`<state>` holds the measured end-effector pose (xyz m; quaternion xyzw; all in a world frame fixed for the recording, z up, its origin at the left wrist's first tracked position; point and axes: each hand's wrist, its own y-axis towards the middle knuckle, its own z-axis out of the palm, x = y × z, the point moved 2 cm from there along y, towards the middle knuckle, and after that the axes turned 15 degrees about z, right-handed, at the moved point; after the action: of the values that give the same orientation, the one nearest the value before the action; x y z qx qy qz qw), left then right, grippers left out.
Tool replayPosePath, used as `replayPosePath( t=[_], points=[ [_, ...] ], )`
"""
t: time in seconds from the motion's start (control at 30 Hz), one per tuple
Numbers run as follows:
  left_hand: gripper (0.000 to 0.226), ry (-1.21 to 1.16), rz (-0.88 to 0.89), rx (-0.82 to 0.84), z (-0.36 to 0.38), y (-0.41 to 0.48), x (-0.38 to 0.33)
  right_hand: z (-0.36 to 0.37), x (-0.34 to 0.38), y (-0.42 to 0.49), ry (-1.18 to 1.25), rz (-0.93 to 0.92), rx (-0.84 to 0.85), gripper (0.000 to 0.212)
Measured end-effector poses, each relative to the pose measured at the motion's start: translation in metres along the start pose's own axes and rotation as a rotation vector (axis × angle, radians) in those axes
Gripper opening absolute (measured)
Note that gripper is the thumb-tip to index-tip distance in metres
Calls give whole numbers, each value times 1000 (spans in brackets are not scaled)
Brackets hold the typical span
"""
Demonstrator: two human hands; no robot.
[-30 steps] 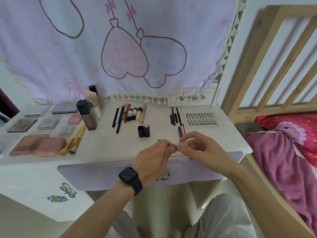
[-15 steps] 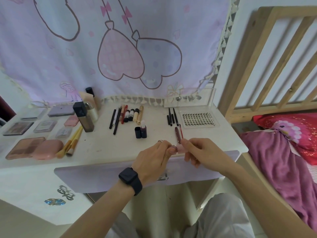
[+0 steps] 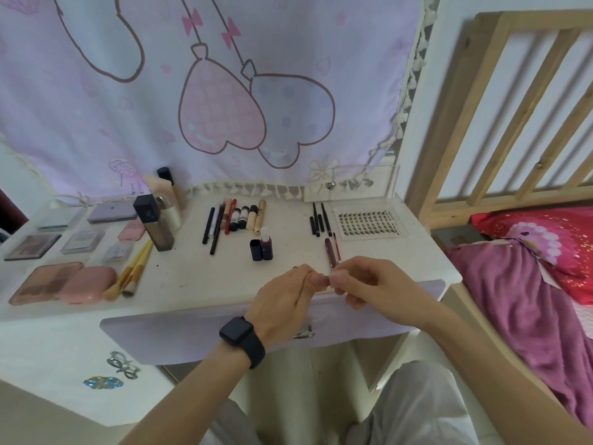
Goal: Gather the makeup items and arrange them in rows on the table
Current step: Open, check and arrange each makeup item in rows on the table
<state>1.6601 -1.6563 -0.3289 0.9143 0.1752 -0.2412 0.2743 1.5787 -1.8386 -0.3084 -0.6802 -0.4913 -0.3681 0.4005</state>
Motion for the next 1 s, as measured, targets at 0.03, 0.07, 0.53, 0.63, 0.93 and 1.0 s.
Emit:
replayPosePath(
  t=[0.03, 0.07, 0.53, 0.63, 0.93, 1.0],
  points=[
    [35, -73, -27, -27, 0, 0, 0, -1, 0, -1, -22, -38, -16, 25],
    [34, -147, -60, -59, 0, 0, 0, -1, -1, -2, -37, -67, -37, 25],
    [55, -602, -352, -6, -9, 20, -5, -7, 1, -7, -164, -281, -181, 28],
    [55, -543, -366, 65, -11, 21, -3, -7, 0, -8, -353, -336, -244, 25],
    [59, -629, -447, 134, -10, 24, 1, -3, -3, -7, -683, -734, -477, 20],
    [52, -690, -495, 133, -10, 27, 1, -4, -8, -4, -680, -795, -518, 19]
  ],
)
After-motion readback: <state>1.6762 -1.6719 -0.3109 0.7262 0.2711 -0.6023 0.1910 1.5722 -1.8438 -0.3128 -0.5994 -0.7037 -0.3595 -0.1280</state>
